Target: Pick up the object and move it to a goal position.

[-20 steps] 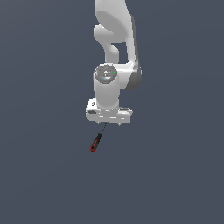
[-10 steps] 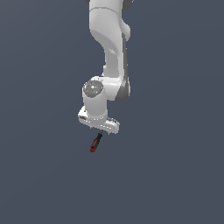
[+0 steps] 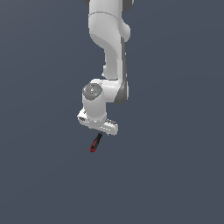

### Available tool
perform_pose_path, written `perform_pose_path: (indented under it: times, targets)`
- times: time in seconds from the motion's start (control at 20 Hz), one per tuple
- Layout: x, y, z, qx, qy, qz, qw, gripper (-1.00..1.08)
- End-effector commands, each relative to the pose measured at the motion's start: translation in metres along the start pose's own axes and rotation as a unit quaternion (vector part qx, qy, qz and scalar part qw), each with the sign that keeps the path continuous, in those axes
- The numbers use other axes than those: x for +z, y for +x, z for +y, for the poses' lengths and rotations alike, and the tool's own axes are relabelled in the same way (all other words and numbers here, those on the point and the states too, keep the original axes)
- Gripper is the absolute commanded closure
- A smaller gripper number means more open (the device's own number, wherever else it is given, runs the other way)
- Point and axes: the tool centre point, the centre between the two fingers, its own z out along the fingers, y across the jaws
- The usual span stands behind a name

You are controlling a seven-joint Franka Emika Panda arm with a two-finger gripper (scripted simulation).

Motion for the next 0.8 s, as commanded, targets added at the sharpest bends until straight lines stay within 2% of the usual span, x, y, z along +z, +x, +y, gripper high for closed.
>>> perform_pose_path:
  times: [0.0, 0.3, 0.55, 0.6, 0.75]
  targets:
    - [0.009, -0.001, 0.0, 0.001, 0.0, 0.0, 1.0, -0.92]
    - [0.037, -0.001, 0.001, 0.003, 0.0, 0.0, 1.0, -0.92]
    - [0.044, 0.0, 0.001, 0.003, 0.0, 0.0, 1.0, -0.92]
    - [0.044, 0.0, 0.001, 0.003, 0.0, 0.0, 1.0, 1.08]
    - [0.044, 0.0, 0.001, 0.003, 0.0, 0.0, 1.0, 1.08]
